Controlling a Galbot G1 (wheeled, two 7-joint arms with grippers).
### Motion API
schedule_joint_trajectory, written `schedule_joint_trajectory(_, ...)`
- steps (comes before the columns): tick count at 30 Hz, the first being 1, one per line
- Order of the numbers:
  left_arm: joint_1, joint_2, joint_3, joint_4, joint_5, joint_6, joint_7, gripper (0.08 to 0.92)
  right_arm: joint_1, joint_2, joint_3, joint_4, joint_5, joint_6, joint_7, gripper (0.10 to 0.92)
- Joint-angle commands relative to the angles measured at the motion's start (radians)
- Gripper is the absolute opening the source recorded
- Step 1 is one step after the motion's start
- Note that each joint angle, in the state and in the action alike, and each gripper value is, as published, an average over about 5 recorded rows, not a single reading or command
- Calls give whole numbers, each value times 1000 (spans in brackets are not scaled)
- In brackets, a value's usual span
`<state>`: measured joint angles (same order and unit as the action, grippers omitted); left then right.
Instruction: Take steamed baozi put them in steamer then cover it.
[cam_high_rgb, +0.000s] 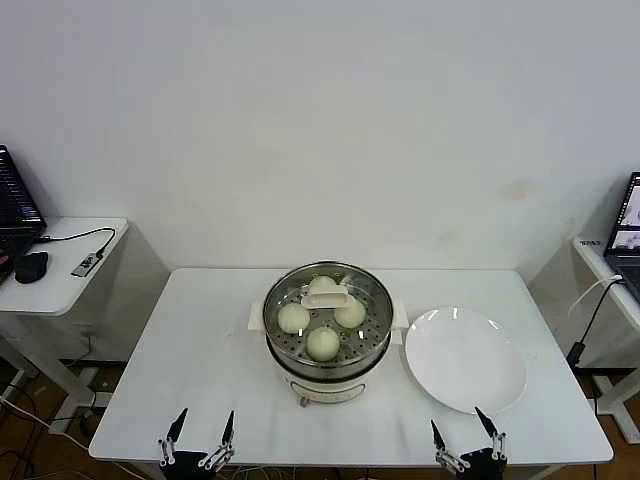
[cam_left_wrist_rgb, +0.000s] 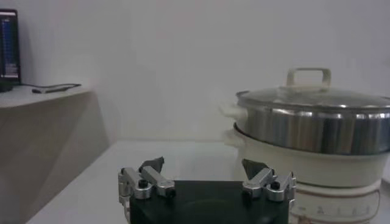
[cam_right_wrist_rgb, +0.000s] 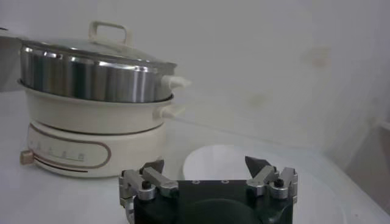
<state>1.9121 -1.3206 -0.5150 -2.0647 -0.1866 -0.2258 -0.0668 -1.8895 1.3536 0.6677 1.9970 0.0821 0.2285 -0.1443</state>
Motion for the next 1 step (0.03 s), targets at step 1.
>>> schedule_joint_trajectory(1, 15, 0, -7, 5, 1, 7, 32, 823, -24, -15, -14, 46, 42, -51, -8, 823)
